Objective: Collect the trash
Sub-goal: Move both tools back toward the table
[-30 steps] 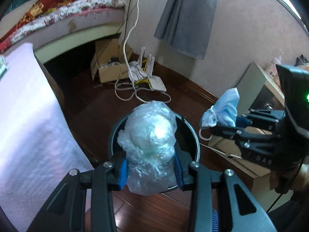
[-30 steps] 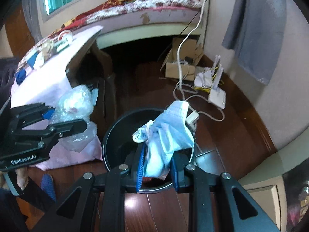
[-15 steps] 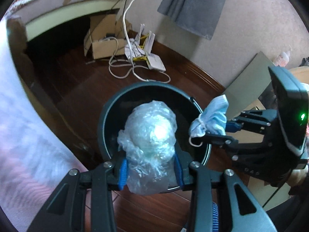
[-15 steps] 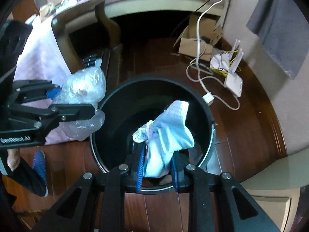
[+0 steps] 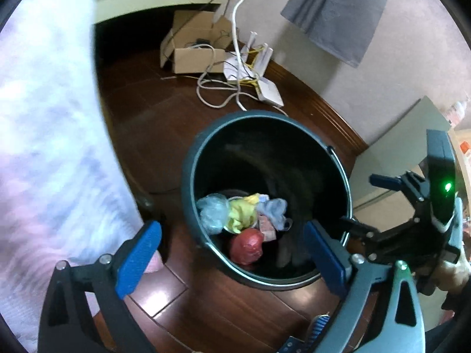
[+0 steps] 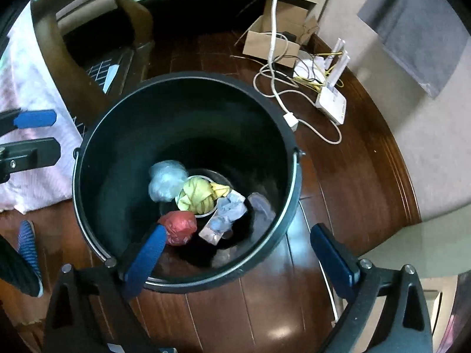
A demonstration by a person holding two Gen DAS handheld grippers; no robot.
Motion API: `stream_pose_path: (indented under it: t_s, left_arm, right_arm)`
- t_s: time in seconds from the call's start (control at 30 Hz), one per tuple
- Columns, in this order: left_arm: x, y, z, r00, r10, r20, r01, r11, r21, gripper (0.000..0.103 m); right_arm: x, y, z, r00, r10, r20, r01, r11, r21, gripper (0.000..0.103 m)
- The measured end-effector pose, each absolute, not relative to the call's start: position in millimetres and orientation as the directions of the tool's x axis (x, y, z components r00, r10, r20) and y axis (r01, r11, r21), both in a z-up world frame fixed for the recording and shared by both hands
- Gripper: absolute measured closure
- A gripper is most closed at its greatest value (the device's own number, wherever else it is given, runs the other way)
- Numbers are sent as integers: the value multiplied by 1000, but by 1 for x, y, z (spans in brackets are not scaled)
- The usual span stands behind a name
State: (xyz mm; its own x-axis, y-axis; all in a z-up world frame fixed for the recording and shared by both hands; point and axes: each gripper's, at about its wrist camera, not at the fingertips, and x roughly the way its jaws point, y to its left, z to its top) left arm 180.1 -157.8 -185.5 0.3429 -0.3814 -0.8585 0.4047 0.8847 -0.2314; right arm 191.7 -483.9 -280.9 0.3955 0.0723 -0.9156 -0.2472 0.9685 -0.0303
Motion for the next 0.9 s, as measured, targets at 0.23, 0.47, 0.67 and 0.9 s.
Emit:
stream_pose_path:
  t_s: [0.23,0.47,0.67,0.9]
  left_arm:
    - [169,-144,-164,403,-355,-843,375,905,-201,1]
    - [160,-135,-149,430,-344,-835,363,912,-190,1]
    - [147,-128,-133,465,-323,-825,346,923,-166,1]
    - [127,-107,-98,525,-318,-790,341,928,-147,1]
  right_arm:
    - [187,-485,-247,440,68,-895,-199,980,-23,2]
    - [175,-480,-217,477,85,-875,-172,985,2,1]
    - [161,-470,-188,509,113,-853,-173,985,27,0]
    - [147,-449,-153,552,136,-823,-191,981,34,0]
